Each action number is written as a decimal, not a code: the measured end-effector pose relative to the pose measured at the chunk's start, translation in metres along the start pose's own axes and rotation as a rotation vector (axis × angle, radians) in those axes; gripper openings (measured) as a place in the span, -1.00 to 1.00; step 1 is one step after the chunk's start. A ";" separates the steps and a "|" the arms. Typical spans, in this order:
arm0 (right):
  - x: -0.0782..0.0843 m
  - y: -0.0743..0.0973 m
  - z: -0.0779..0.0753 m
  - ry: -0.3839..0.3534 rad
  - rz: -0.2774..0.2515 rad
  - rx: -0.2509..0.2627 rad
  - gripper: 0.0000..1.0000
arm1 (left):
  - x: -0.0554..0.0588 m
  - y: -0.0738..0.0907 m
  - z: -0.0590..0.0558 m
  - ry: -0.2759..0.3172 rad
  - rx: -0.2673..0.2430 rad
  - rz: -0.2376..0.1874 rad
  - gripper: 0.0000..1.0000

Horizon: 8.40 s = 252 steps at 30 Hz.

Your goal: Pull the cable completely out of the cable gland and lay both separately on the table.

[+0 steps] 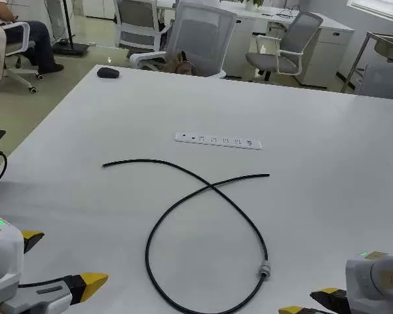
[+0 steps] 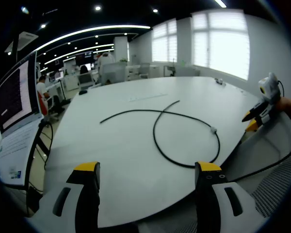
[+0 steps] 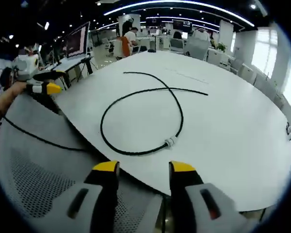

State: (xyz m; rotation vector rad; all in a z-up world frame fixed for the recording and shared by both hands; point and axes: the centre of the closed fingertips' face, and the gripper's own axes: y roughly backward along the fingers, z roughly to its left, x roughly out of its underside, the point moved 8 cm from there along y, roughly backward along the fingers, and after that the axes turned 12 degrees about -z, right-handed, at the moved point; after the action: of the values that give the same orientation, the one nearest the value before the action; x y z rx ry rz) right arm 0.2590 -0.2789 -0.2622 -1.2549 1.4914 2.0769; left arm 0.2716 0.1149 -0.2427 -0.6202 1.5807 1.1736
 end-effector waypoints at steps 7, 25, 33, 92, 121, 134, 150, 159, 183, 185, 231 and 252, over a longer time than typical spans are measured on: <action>0.001 0.000 0.001 -0.004 0.000 -0.007 -0.21 | -0.001 0.002 0.000 0.004 -0.007 -0.012 0.46; 0.002 0.001 0.001 -0.011 0.012 -0.010 -0.18 | 0.002 0.003 -0.001 0.016 -0.013 0.011 0.43; 0.002 0.000 0.001 -0.013 0.012 -0.020 -0.19 | 0.003 0.002 -0.002 0.018 -0.011 0.028 0.42; 0.002 -0.001 0.003 -0.025 0.009 -0.043 -0.27 | 0.007 0.000 -0.004 0.013 0.020 0.067 0.32; -0.002 -0.002 0.001 -0.026 -0.021 -0.050 -0.27 | -0.063 -0.065 -0.052 -0.335 0.380 0.107 0.08; -0.004 -0.003 -0.003 -0.038 -0.014 -0.046 -0.28 | -0.068 -0.136 -0.099 -0.406 0.554 0.145 0.06; -0.003 -0.005 -0.002 -0.035 0.001 -0.053 -0.31 | -0.019 -0.172 -0.141 -0.452 0.734 0.293 0.03; -0.003 -0.005 -0.003 -0.030 0.002 -0.062 -0.34 | -0.012 -0.193 -0.185 -0.408 0.806 0.324 -0.09; 0.000 -0.004 -0.006 -0.035 0.030 -0.035 -0.36 | 0.020 -0.257 -0.239 -0.315 0.589 0.177 -0.21; 0.001 -0.005 -0.006 -0.031 0.044 -0.038 -0.36 | 0.022 -0.258 -0.233 -0.306 0.594 0.181 -0.44; -0.005 -0.005 0.014 0.095 0.037 -0.201 -0.33 | -0.040 -0.128 -0.146 -0.395 0.718 0.175 -0.72; -0.094 -0.069 0.080 0.806 0.051 -0.691 -0.33 | -0.032 -0.080 -0.124 -0.528 0.826 0.178 -0.73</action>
State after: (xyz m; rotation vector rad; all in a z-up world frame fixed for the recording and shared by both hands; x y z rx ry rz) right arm 0.3210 -0.1574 -0.2248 -2.5598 1.0243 2.3366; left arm 0.2970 -0.0338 -0.2431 0.3516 1.4895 0.6230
